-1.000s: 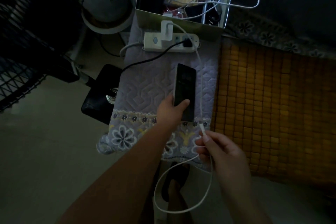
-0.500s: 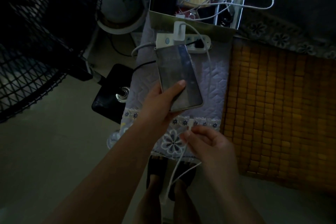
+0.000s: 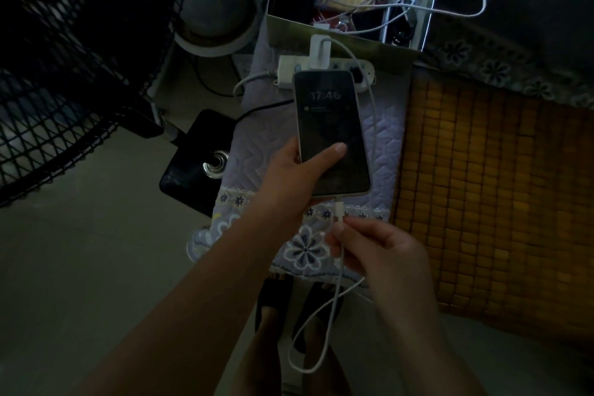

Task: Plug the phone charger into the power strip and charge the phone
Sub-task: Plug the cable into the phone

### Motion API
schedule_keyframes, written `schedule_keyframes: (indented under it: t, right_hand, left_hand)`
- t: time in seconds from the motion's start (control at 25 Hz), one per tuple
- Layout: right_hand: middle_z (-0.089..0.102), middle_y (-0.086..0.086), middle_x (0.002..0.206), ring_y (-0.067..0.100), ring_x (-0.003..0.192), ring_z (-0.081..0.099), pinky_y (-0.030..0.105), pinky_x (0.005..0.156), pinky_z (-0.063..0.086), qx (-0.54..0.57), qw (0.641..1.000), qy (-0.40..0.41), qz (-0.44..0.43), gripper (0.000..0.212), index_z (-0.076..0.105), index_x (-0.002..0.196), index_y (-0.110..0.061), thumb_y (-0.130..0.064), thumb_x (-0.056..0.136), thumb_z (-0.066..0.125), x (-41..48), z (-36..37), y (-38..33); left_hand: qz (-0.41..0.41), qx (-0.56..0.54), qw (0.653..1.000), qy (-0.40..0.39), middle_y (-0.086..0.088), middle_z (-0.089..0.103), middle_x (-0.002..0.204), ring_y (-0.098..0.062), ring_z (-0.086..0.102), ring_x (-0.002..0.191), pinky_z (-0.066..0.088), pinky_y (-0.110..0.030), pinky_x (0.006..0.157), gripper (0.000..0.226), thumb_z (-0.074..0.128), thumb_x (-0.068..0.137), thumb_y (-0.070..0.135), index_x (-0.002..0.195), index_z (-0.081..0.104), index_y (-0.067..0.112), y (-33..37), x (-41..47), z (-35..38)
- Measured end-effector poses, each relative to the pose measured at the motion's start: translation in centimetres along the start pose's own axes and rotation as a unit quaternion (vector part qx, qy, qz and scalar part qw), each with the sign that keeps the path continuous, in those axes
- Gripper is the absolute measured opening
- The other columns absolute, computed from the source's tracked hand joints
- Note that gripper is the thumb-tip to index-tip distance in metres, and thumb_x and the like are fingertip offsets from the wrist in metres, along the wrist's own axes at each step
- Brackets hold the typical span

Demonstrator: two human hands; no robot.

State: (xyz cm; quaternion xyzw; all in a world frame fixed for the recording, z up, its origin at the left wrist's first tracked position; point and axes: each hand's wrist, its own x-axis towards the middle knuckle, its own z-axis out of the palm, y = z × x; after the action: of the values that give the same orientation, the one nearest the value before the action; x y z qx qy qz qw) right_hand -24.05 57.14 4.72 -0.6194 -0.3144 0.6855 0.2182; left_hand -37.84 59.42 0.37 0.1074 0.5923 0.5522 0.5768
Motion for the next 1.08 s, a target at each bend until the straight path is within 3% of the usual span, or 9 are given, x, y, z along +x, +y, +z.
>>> schedule_keyframes:
  t: [0.24, 0.4, 0.6, 0.72, 0.84, 0.96, 1.08]
  right_hand:
    - [0.076, 0.003, 0.065, 0.009, 0.057, 0.071, 0.012, 0.048, 0.051, -0.006, 0.999, -0.012, 0.037, 0.004, 0.072, 0.077, -0.010, -0.006, 0.077, 0.071, -0.2, 0.0, -0.2]
    - [0.076, 0.007, 0.066, 0.011, 0.056, 0.071, 0.013, 0.046, 0.050, -0.004, 0.999, -0.006, 0.053, 0.011, 0.074, 0.067, -0.011, -0.006, 0.077, 0.072, -0.1, -0.3, 0.0]
    - [0.077, 0.007, 0.069, 0.014, 0.064, 0.073, 0.015, 0.053, 0.054, 0.006, 0.999, 0.006, 0.033, 0.012, 0.075, 0.067, -0.014, -0.006, 0.077, 0.072, 0.0, -0.4, 0.7]
    - [0.077, 0.007, 0.068, 0.014, 0.063, 0.073, 0.014, 0.053, 0.054, 0.021, 0.999, 0.020, 0.038, 0.012, 0.073, 0.070, -0.012, -0.003, 0.078, 0.070, -0.1, -0.3, 1.4]
    - [0.077, 0.005, 0.068, 0.015, 0.066, 0.073, 0.016, 0.057, 0.056, 0.005, 0.999, 0.023, 0.040, 0.012, 0.072, 0.072, -0.014, -0.004, 0.078, 0.070, -0.3, -0.3, 2.0]
    - [0.077, 0.003, 0.068, 0.015, 0.067, 0.073, 0.016, 0.061, 0.057, -0.023, 0.999, 0.004, 0.029, 0.010, 0.071, 0.075, -0.015, -0.006, 0.078, 0.071, -0.2, -0.7, 2.5]
    - [0.075, 0.006, 0.066, 0.016, 0.065, 0.071, 0.019, 0.062, 0.057, -0.029, 0.995, -0.092, 0.030, 0.014, 0.067, 0.084, -0.010, 0.003, 0.081, 0.065, -0.5, -1.0, 2.6]
  left_hand:
    - [0.024, 0.034, 0.999, -0.028, -0.001, 0.075, 0.102, -0.018, 0.072, 0.095, 0.059, -0.039, 0.081, 0.030, 0.074, 0.078, 0.021, 0.107, 0.066, 0.023, -0.1, -0.3, 0.0]
    - [0.018, 0.029, 0.999, -0.038, 0.003, 0.076, 0.097, -0.016, 0.072, 0.092, 0.060, -0.034, 0.075, 0.024, 0.074, 0.078, 0.022, 0.100, 0.067, 0.027, -0.7, -0.4, 0.2]
    - [0.009, 0.025, 1.000, -0.016, -0.002, 0.075, 0.104, -0.019, 0.071, 0.096, 0.058, -0.042, 0.084, 0.024, 0.075, 0.076, 0.026, 0.099, 0.068, 0.030, -1.5, -0.7, 0.1]
    - [0.017, 0.016, 1.000, -0.013, 0.001, 0.076, 0.099, -0.018, 0.072, 0.094, 0.059, -0.036, 0.078, 0.019, 0.074, 0.077, 0.024, 0.090, 0.070, 0.037, -2.3, -1.2, -0.1]
    - [0.025, 0.024, 0.999, -0.022, 0.005, 0.076, 0.099, -0.016, 0.072, 0.095, 0.059, -0.031, 0.075, 0.022, 0.074, 0.077, 0.024, 0.095, 0.069, 0.036, -2.9, -1.5, -0.3]
    - [0.042, 0.047, 0.997, -0.035, 0.006, 0.076, 0.101, -0.015, 0.071, 0.096, 0.059, -0.031, 0.076, 0.032, 0.076, 0.073, 0.030, 0.103, 0.068, 0.034, -2.7, -1.8, -0.7]
    - [0.045, 0.059, 0.996, -0.049, 0.006, 0.077, 0.098, -0.014, 0.072, 0.093, 0.058, -0.027, 0.072, 0.033, 0.079, 0.068, 0.034, 0.099, 0.069, 0.035, -2.5, -2.2, -1.1]
